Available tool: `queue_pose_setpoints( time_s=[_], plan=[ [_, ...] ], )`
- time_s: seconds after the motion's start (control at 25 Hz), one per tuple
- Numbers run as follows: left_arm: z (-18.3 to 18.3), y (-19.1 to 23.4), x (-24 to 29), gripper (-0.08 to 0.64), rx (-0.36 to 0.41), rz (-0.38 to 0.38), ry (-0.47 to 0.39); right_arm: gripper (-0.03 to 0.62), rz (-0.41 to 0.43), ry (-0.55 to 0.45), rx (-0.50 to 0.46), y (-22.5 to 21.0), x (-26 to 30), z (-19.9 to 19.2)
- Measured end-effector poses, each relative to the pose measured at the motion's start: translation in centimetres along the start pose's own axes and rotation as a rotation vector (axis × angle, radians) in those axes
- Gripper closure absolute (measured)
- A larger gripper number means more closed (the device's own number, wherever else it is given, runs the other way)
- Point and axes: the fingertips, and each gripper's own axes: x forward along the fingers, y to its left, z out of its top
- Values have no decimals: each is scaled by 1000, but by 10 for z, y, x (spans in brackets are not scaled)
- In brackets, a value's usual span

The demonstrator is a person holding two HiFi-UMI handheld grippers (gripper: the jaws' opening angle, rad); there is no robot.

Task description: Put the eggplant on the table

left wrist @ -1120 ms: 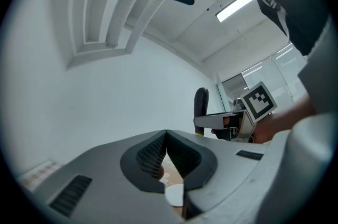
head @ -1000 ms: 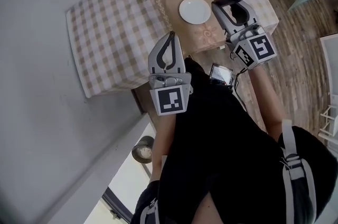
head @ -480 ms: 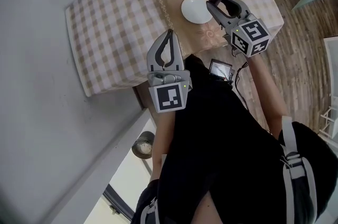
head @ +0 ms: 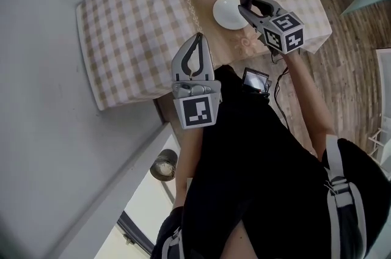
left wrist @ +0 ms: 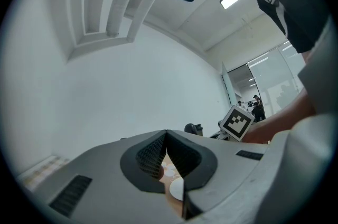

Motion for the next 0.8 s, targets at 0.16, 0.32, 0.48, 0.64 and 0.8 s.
queue_pose_setpoints(
  time_s=[0.16,0.32,0.48,0.64,0.8],
  plan=[
    [-5,0,4,571,-6,3,6,413,24,77,10,-5,16,-19],
    [-8,2,8,571,-5,8,14,413,13,127,37,-15,31,-36],
    [-11,3,11,572,-1,17,18,413,24,171,104,-21,42,-53],
    [-15,7,14,572,-5,27,30,413,20,205,165,-24,53,-66],
    [-17,7,18,571,5,23,28,413,18,242,190,-25,59,-80]
  ],
)
